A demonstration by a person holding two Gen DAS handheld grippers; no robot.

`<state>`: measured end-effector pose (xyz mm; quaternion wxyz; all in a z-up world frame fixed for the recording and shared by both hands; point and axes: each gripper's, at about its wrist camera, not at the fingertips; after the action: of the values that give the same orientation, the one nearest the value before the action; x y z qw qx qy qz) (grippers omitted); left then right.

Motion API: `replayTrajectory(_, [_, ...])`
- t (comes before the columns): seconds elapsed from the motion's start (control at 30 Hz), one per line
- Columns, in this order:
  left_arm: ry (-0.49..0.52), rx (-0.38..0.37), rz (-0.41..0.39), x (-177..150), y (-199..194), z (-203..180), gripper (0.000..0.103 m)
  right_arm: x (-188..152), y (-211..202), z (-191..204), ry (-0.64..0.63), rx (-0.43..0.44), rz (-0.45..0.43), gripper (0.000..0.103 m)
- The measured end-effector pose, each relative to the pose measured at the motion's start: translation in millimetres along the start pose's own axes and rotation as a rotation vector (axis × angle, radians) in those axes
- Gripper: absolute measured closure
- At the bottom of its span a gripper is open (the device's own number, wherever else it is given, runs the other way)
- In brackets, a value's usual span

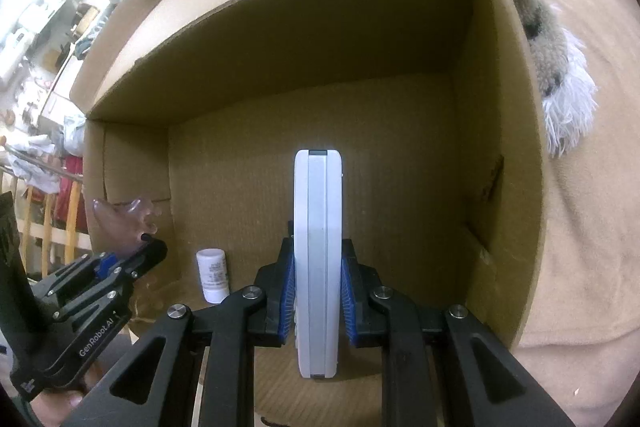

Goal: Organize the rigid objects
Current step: 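Carry the pink toy and white remote into the box and release both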

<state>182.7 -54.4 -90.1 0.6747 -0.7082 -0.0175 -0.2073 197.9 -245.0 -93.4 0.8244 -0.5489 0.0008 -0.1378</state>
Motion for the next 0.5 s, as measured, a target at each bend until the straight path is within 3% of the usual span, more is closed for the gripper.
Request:
replayTrajectory(0.4, [0.021, 0.025, 0.000, -2.3, -0.3, -10.2, 0.083, -2.2, 2.8, 3.1, 0.009, 0.017, 0.010, 0.079])
replayTrajectory(0.5, [0.016, 0.024, 0.002, -2.7, -1.8, -12.2, 0.059, -0.1, -2.6, 4.2, 0.004, 0.034, -0.008, 0.070])
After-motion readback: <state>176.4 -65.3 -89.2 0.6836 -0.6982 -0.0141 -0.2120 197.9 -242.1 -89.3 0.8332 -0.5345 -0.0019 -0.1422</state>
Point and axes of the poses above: each gripper's, at about its wrist camera, not at the fingertips, and y roughly the way its jaws point, z to its left, x to its top, and after that the axes turned 8 degrees about y, right-handed
